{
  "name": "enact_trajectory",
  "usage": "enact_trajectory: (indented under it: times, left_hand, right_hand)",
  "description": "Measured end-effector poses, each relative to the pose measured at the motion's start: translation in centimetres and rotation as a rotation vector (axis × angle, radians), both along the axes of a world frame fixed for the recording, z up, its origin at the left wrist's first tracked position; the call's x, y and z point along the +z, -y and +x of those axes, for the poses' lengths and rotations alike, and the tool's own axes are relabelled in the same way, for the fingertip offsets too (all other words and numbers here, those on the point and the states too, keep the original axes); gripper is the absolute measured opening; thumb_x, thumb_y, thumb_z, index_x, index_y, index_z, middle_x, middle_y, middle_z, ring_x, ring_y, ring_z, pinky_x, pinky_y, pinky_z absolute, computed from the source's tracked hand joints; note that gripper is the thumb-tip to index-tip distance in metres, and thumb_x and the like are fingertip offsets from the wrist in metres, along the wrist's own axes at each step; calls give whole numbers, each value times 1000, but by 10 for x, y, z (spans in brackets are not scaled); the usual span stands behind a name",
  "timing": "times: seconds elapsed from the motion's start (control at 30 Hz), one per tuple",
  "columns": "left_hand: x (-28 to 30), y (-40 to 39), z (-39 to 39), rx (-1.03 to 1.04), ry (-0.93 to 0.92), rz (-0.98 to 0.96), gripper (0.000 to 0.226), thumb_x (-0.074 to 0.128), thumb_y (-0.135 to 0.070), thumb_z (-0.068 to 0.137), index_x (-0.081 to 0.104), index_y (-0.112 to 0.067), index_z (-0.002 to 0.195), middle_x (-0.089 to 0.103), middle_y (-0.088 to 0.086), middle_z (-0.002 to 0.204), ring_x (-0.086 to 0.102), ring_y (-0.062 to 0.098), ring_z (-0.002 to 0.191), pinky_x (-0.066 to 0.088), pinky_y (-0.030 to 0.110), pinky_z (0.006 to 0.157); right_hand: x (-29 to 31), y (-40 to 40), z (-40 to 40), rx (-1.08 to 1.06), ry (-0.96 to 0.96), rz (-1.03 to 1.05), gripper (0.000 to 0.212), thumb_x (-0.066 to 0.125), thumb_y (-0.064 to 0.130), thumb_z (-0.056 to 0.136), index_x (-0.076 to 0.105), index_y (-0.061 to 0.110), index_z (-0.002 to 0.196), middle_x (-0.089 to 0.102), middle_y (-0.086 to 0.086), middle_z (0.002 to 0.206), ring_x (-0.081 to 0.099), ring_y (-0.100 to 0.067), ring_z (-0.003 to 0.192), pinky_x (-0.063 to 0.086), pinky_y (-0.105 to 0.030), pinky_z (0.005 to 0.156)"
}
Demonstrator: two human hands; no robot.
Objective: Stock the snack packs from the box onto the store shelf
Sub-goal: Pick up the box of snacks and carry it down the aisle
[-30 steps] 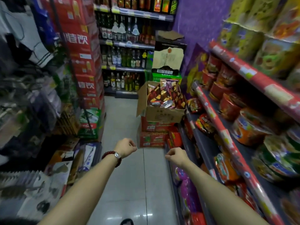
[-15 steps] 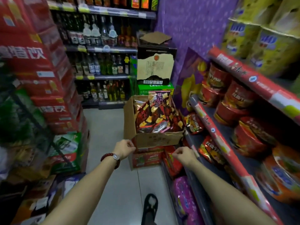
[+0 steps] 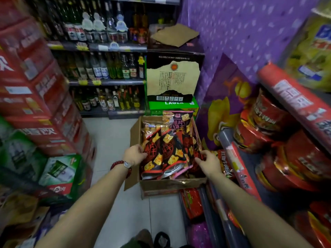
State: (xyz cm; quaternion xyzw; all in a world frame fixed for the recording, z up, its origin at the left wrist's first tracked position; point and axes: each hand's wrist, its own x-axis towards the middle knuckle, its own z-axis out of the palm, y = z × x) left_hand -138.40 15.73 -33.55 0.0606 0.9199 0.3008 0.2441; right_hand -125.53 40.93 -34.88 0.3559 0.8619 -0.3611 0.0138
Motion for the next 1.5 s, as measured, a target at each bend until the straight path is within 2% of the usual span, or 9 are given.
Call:
enact_trajectory:
  times: [0.33,0.47,0.57,0.73,0.97,1.03,1.1,1.2,1.5]
  left_hand:
    - [-76,-14,-55,112,105,-7,68,62,-48,84,37,-17,140,41,16,138,47,37,123,42,50,103]
    - [-100,-14,-60,154,192,60,86,61,-55,82,18,-23,149,33,18,146,41,41,129,38,54,106]
    - [-123,-12,-65,185,217,137,98,64,-60,74,8,-30,149,39,19,145,47,41,126,41,57,103]
    - [-120,-22,-56,214,203,244,85,59,-43,88,5,-26,151,46,17,142,50,40,123,42,48,101]
    - [-131,-16,-50,230,144,238,73,46,-43,95,1,-34,151,49,15,140,53,40,121,42,47,101]
    - [-139,-15,-48,257,146,200,69,44,-42,96,5,-30,152,53,17,136,54,40,119,43,47,100]
    - [-144,-17,-45,280,129,145,59,43,-40,97,24,-17,148,56,18,132,55,40,117,45,45,99]
    - [-145,-21,-45,262,40,86,40,39,-32,99,52,-5,125,64,20,119,59,38,108,48,41,91]
    - [-144,-18,-41,274,-95,110,34,38,-26,100,59,-3,115,67,22,106,61,38,99,49,41,85]
  right_hand:
    - [-55,-36,-31,-144,-23,-89,65,69,32,85,42,10,139,52,-15,136,50,-34,124,41,-40,101]
    - [-76,-40,-32,-204,-44,-37,56,69,31,86,50,7,133,61,-16,126,56,-33,117,44,-39,94]
    - [-80,-44,-32,-179,-22,44,45,68,28,87,58,5,125,66,-16,116,60,-34,109,44,-33,81]
    - [-80,-41,-34,-138,68,64,55,66,33,88,51,9,136,62,-18,126,56,-35,118,47,-36,93]
    - [-81,-38,-39,-244,77,-79,61,69,32,87,48,6,138,58,-18,132,51,-35,125,42,-37,100]
    - [-82,-38,-39,-264,55,-61,59,68,29,87,49,4,137,59,-19,131,52,-36,124,42,-36,98]
    - [-83,-38,-39,-268,30,-30,55,68,26,88,52,1,134,61,-20,128,54,-36,121,43,-37,96]
    - [-83,-35,-39,-259,21,25,54,70,26,86,55,-2,130,63,-21,124,56,-37,117,45,-38,94]
    - [-73,-30,-40,-294,6,-12,41,73,18,83,65,-4,116,69,-20,111,62,-34,107,47,-33,87]
